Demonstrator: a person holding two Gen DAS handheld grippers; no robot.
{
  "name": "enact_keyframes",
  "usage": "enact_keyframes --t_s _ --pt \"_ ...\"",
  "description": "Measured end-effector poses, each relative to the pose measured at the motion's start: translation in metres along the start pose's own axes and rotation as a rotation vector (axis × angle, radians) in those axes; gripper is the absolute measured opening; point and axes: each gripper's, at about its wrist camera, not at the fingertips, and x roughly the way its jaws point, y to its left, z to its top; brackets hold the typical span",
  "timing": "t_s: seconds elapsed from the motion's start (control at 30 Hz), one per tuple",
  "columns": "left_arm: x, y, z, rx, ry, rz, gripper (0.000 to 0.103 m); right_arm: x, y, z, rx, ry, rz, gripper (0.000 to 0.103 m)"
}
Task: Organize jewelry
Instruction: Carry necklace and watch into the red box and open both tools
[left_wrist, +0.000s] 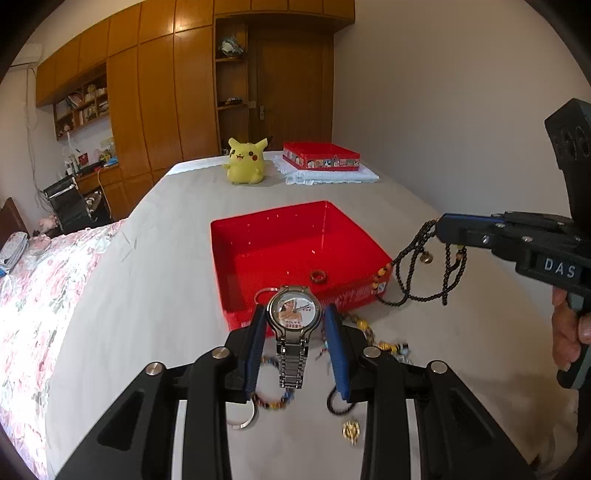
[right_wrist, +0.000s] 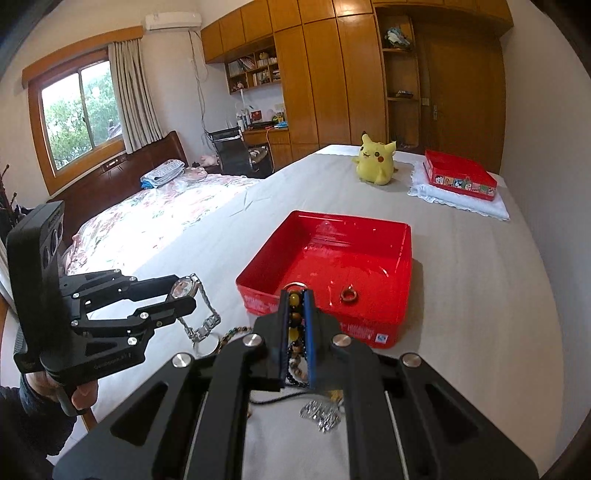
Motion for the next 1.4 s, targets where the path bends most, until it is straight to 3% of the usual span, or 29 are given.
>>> enact_keyframes --t_s 0.4,0.67,1.1,1.23,1.3,1.4 --pt "0.049 0.014 0.043 -0.016 0.013 0.016 0.032 0.043 -0.03 0.033 0.02 0.021 -0.019 0.006" --pt "0.099 0.025 0.057 -0.024 0.066 0.027 0.032 0.086 -0.056 0.047 0.052 0.054 -0.025 0.006" --pt "0.209 0.041 0.046 -0.051 0.25 0.005 0.032 0.197 -0.11 0.017 0.158 0.242 -0.08 0.006" --pt "0.218 0.042 0.036 -0.053 0.278 0.014 0.034 0.211 -0.107 0.003 0.146 0.292 -0.087 0.015" --pt "0.215 0.041 0.034 -0.049 0.272 0.025 0.042 0.209 -0.103 0.001 0.134 0.292 -0.097 0.022" --pt "0.198 0.041 0.035 -0.044 0.248 0.041 0.045 0.193 -0.097 0.001 0.129 0.268 -0.094 0.022"
